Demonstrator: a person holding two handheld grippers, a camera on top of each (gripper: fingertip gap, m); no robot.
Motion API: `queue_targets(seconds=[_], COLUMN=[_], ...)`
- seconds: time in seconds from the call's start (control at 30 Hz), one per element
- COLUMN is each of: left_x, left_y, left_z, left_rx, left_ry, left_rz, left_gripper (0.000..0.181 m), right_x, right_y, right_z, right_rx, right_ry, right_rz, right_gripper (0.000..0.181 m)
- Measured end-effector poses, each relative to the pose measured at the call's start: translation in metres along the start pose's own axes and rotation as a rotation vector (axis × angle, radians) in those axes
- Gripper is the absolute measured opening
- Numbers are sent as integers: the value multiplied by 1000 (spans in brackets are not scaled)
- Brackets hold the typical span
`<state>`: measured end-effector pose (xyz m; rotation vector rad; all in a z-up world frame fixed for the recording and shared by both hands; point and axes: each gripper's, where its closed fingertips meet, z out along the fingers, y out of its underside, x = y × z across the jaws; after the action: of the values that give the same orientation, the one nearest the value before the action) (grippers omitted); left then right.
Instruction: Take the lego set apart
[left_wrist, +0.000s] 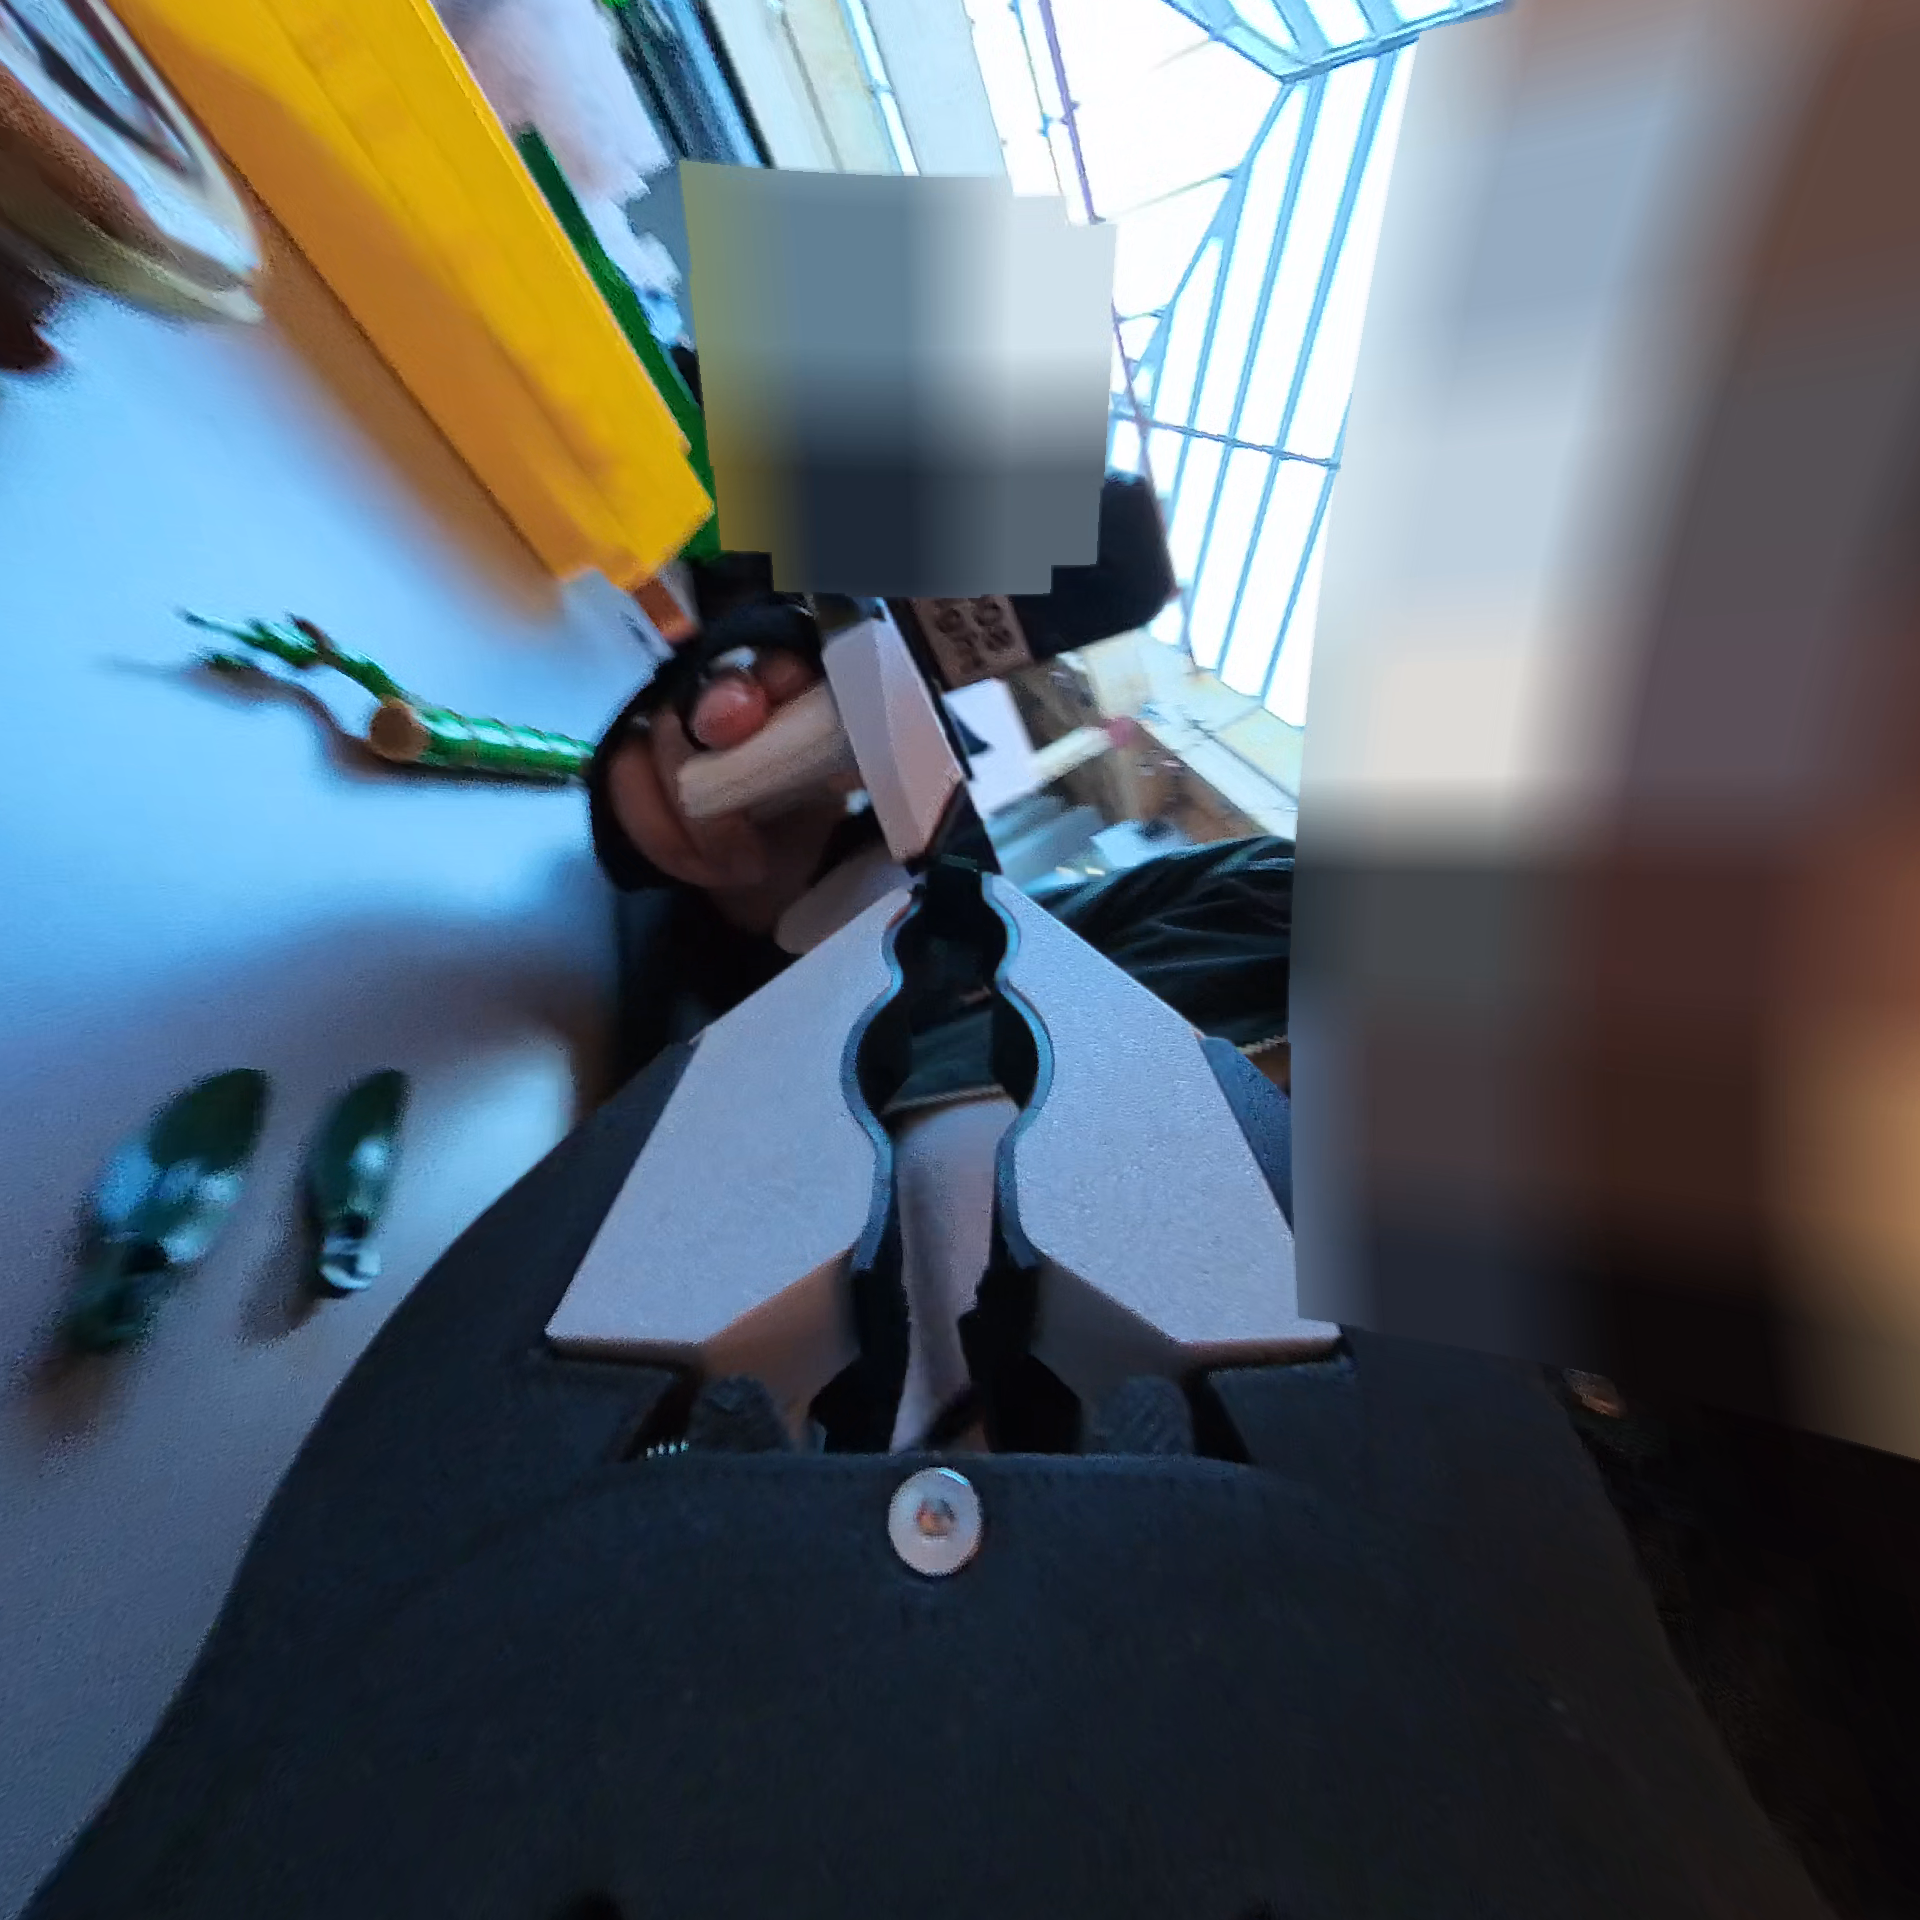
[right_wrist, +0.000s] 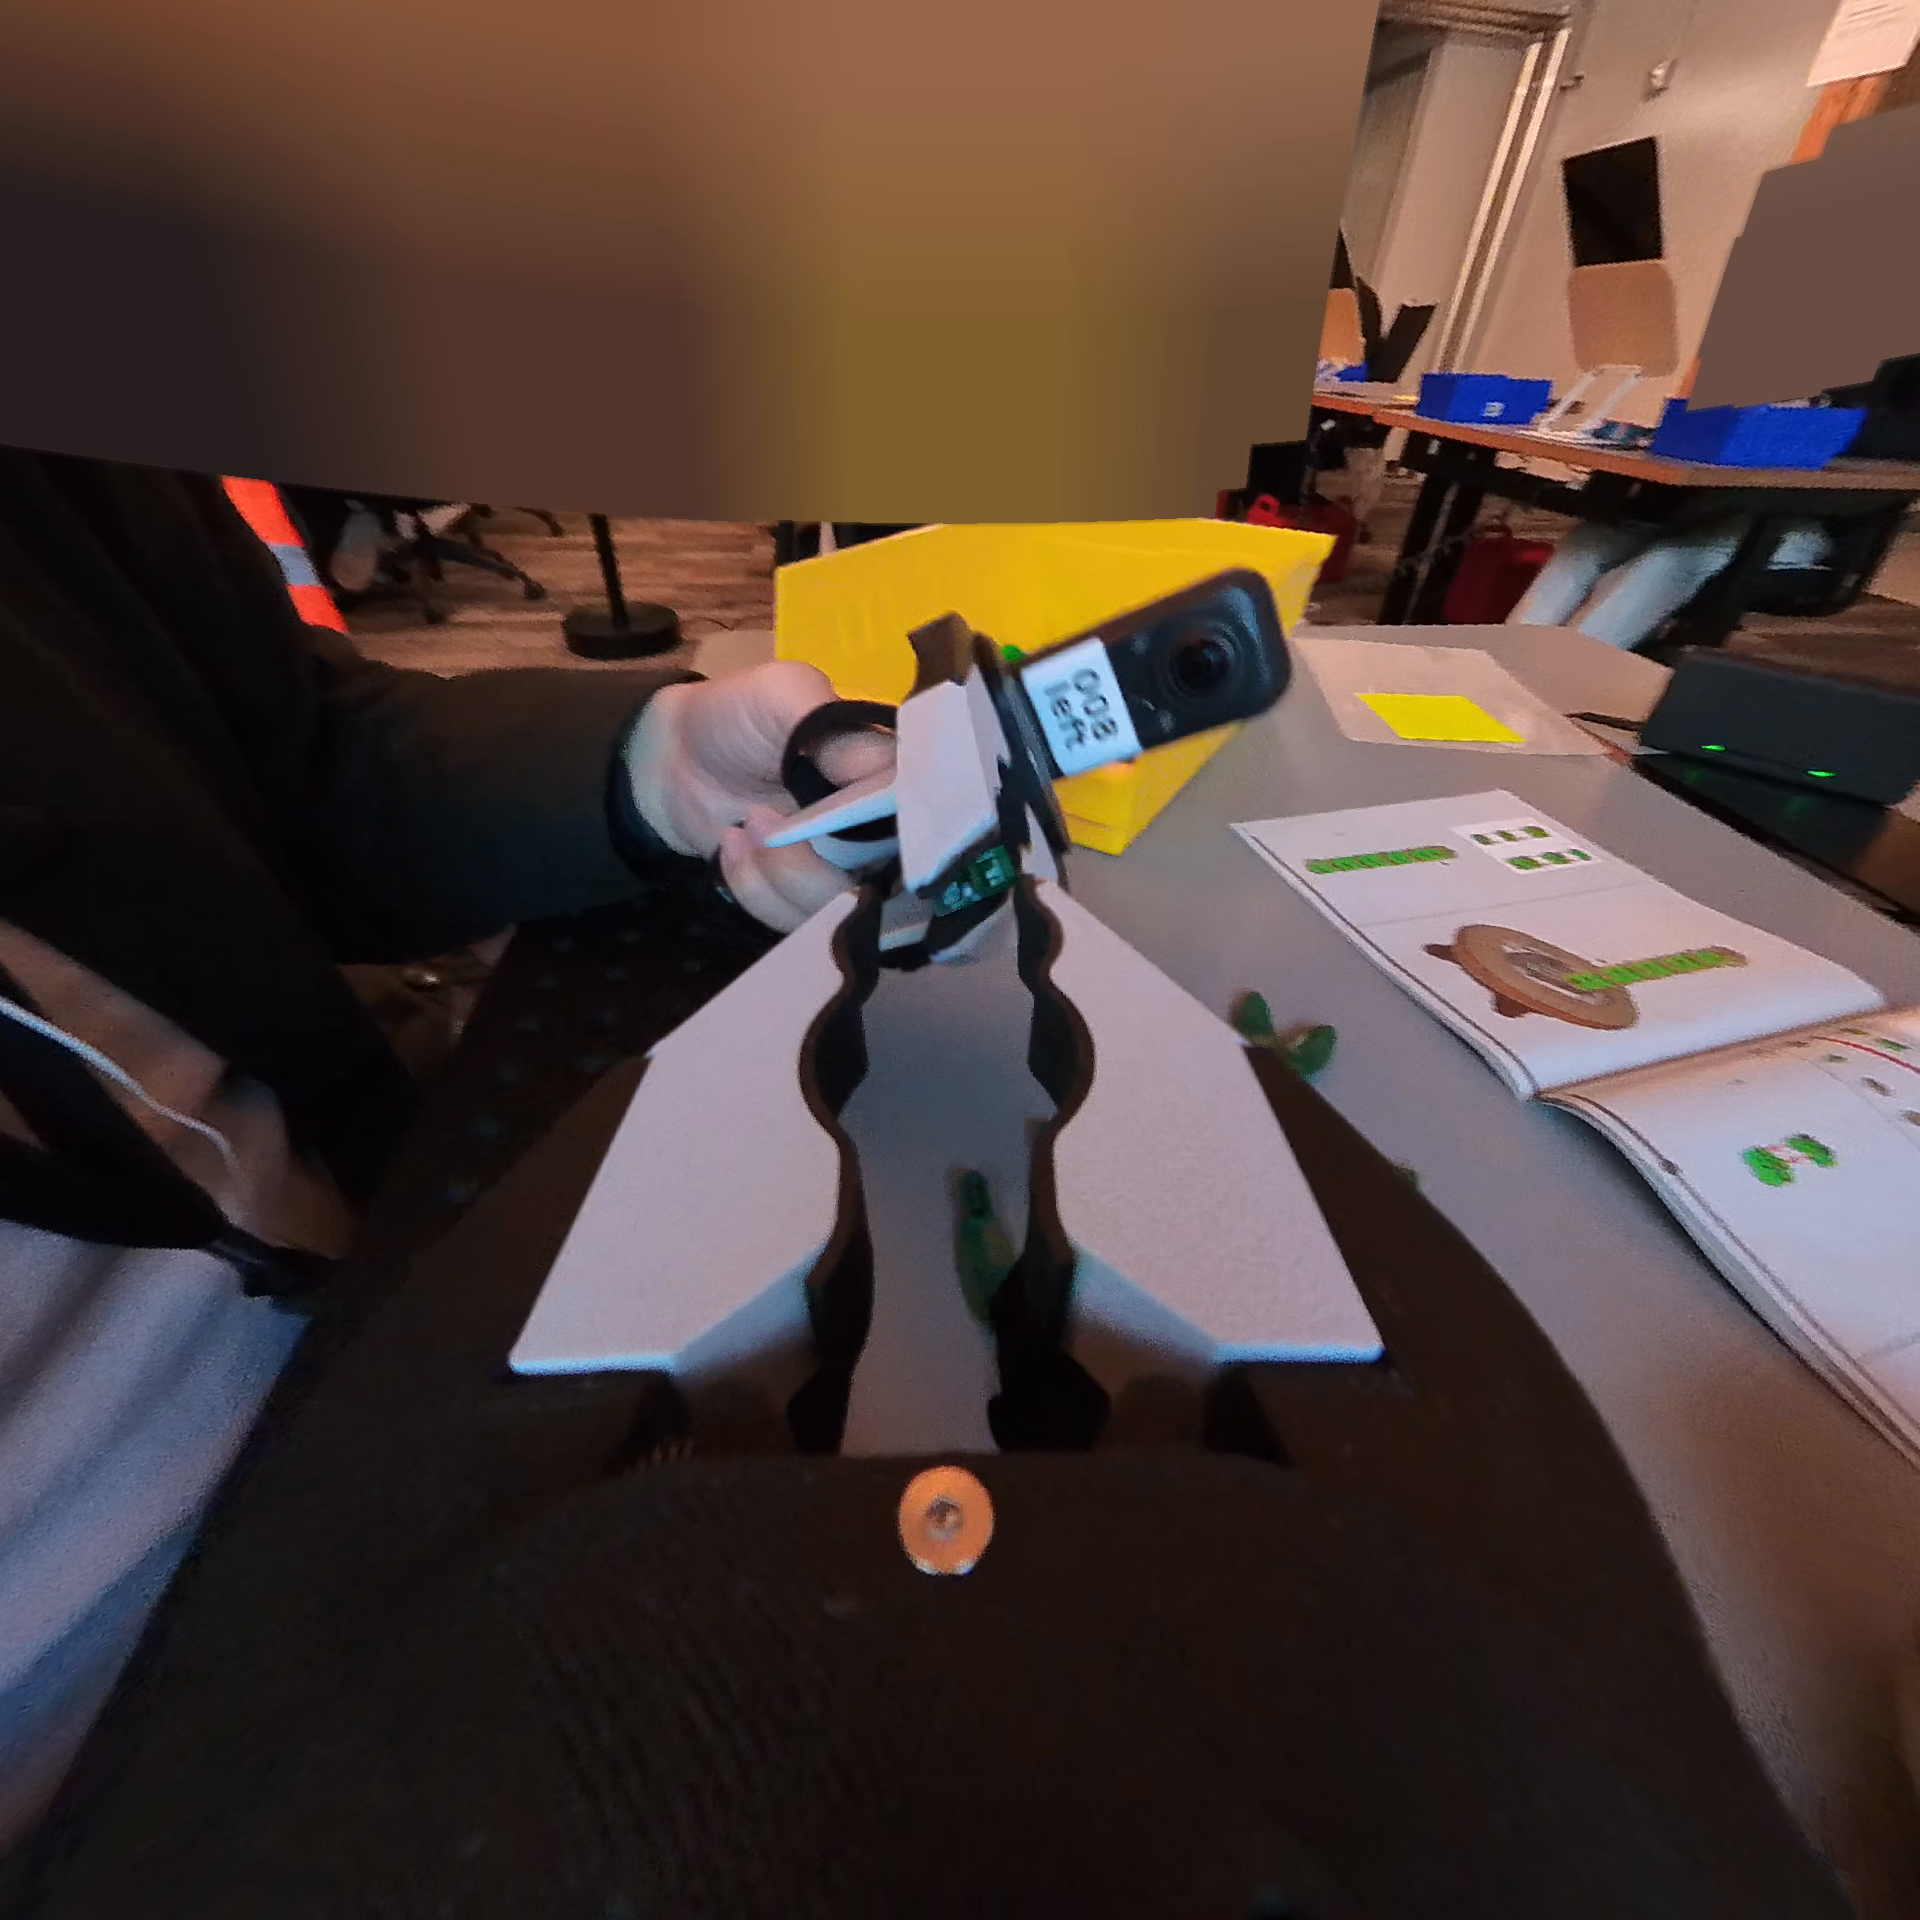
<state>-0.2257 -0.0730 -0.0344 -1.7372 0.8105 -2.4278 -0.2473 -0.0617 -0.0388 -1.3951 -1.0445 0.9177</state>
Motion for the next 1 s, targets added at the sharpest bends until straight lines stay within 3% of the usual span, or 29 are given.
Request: queue_targets(seconds=[0.03, 0.13, 0.2, 0.27, 0.3, 0.33, 0.4, 0.5, 0.63, 0.8, 0.9, 1.0], left_x=[-2, 3, 23, 30, 31, 40, 52, 35, 26, 29, 47, 66], left_y=[-6, -37, -72, -100, -105, -103, -97, -89, -79, -75, -84, -99], left_z=[-3, -22, -58, -131, -182, -217, -245, -275, -307, -323, -306, -252], left_rx=[25, 170, 404, 668, 833, 970, 1115, 1184, 1210, 1141, 1155, 1095], left_ry=[-58, -294, -517, -928, -1178, -1296, -1265, -1274, -1479, -1642, -1600, -1422], left_rz=[72, 426, 707, 826, 784, 744, 675, 483, 381, 404, 569, 839], left_gripper=[6, 6, 6, 6, 6, 6, 6, 7, 16, 41, 46, 49], right_x=[3, 12, 15, 18, 19, 19, 18, 16, 13, 13, 24, 33], right_y=[1, 1, 4, 7, 9, 10, 13, 18, 23, 25, 31, 46], right_z=[0, -2, -2, -1, -1, 0, 1, 4, 6, 7, 4, 2], right_rx=[-7, -6, -16, -24, -28, -35, -48, -76, -106, -116, -149, -216], right_ry=[29, 74, 75, 76, 78, 77, 72, 62, 55, 56, 111, 138], right_rz=[-20, -20, 33, 69, 76, 81, 81, 76, 62, 70, 77, 142], right_gripper=[28, 33, 33, 33, 33, 33, 33, 33, 33, 33, 33, 32])
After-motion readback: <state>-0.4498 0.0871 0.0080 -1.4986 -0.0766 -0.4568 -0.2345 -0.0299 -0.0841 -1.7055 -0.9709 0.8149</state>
